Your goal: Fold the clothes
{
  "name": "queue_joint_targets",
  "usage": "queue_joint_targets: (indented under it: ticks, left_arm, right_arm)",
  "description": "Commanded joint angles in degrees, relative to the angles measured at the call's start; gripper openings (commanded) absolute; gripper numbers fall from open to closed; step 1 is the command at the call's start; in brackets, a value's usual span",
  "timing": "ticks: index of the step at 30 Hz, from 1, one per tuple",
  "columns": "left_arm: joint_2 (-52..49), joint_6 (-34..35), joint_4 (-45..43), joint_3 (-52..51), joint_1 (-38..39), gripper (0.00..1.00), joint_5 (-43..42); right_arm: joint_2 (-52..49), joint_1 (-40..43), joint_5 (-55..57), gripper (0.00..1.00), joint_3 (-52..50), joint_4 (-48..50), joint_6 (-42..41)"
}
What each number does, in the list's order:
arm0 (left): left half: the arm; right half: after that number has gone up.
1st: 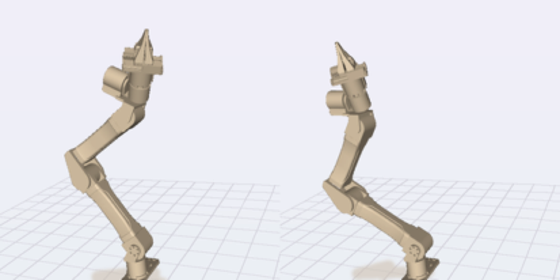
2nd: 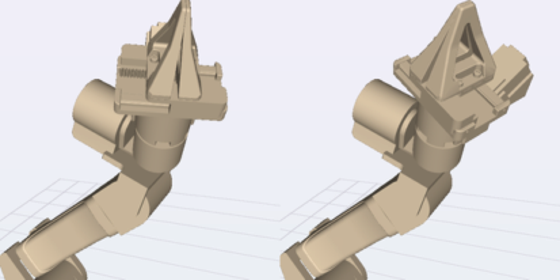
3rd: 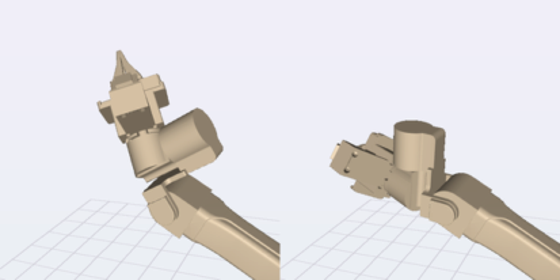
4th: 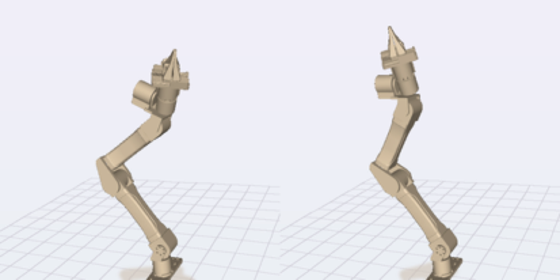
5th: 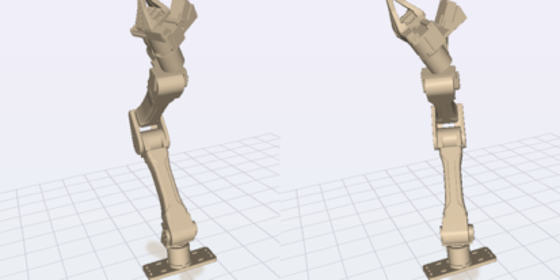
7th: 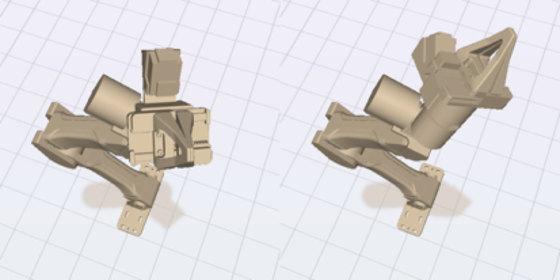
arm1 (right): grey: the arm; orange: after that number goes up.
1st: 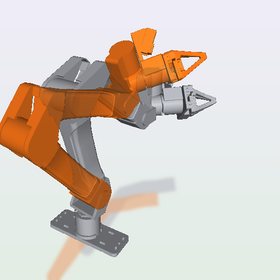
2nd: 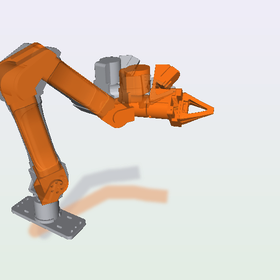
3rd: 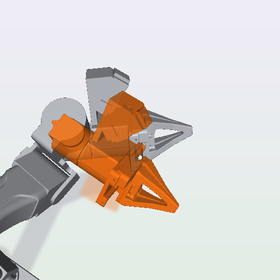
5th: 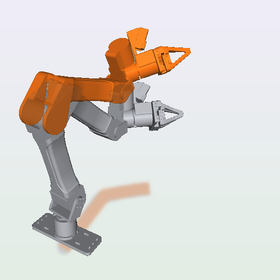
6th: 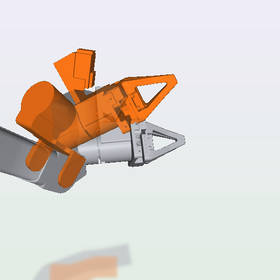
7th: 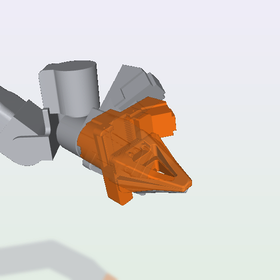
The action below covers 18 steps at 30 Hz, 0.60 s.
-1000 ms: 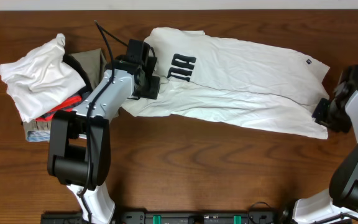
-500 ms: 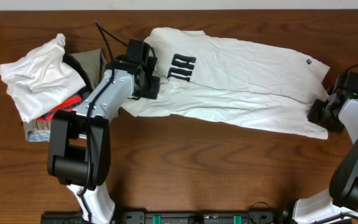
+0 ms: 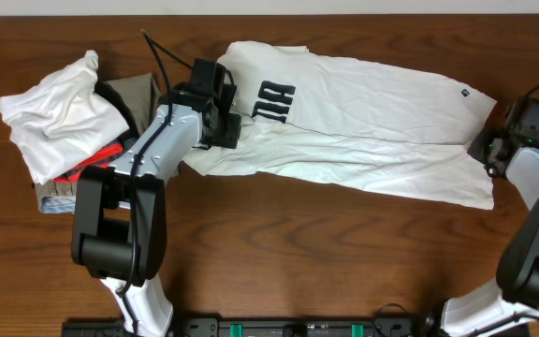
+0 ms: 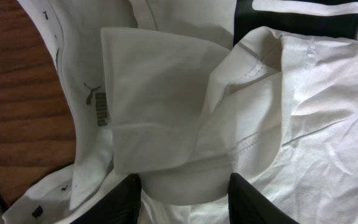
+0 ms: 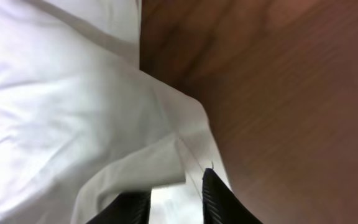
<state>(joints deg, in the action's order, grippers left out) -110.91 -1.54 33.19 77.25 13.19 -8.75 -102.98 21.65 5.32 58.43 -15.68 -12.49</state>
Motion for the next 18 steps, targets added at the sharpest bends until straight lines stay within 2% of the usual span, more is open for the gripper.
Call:
queue_joint_targets:
  ticks: [1, 7, 18]
  left_arm:
    - [-0.33, -0.55, 0.04, 0.09, -0.02, 0.46, 0.44]
    - [-0.33, -0.55, -0.72, 0.09, -0.02, 0.47, 0.44]
    - [-0.33, -0.55, -4.15, 0.09, -0.02, 0.47, 0.46]
  right_arm:
    - [-4.17, -1.44, -0.22, 0.28, -0.15, 0.83, -1.84]
    - [-7.76, -1.42, -1.29, 0.34, -0.15, -0.85, -1.62]
    - [-4.48, -0.37, 0.24, 0.38, 0.85, -6.82, 0.96]
